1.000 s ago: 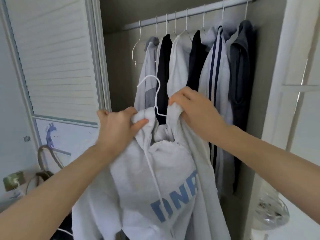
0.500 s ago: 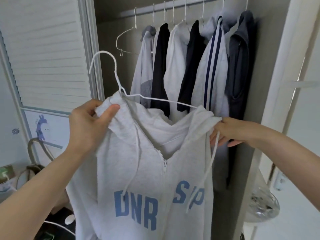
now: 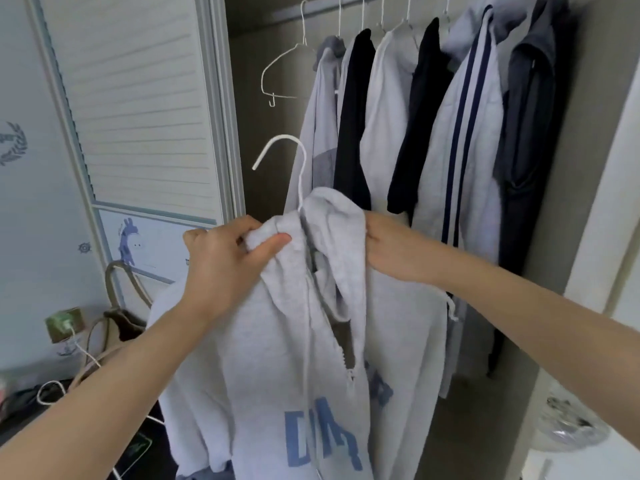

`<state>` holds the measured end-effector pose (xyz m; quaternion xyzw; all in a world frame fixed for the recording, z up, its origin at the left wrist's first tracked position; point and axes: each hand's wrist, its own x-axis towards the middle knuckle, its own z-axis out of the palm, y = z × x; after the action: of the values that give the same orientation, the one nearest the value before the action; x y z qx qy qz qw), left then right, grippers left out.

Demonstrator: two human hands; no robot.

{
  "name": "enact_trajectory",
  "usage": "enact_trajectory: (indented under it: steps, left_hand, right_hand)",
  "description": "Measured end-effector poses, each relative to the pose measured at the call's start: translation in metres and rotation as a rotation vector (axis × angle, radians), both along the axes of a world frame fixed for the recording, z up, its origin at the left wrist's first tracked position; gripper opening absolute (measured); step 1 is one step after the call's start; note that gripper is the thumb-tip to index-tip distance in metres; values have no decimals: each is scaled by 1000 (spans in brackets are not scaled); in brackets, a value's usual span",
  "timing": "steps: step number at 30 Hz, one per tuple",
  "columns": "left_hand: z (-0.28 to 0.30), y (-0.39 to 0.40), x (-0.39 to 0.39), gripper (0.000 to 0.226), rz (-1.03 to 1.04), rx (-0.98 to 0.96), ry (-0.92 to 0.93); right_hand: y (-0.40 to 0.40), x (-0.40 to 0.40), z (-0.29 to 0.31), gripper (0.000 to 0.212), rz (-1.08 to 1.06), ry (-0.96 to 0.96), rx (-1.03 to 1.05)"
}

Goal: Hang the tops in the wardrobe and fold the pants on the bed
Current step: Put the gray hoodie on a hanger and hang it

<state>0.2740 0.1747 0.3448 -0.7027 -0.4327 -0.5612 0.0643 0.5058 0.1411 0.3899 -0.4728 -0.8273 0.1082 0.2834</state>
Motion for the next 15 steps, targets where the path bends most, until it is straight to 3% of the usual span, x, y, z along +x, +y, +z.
enact_trajectory:
  steps: [2,3,8,11,13,15]
  left_hand:
    - [0,2,-12,39,-21,-42,-77]
    - [0,3,-17,43,-33,-52,-81]
    - [0,9,-47,58,22,-99,6]
    - [-2,10,-60,56,30,-190,-40]
    - [0,13,-59,61,-14,-252,-137]
    - [0,16,-53,71,-78,-359,-397]
  right_hand:
    - [3,6,-12,38,-10,-131,-5]
    - [5,12,-17,31,-35,-104,4]
    - [8,42,-24,18,-106,302,66]
    - [5,61,-22,16,-114,368,113]
    - [2,65,-25,13,-84,336,127]
    - [0,69,-29,19,-50,313,85]
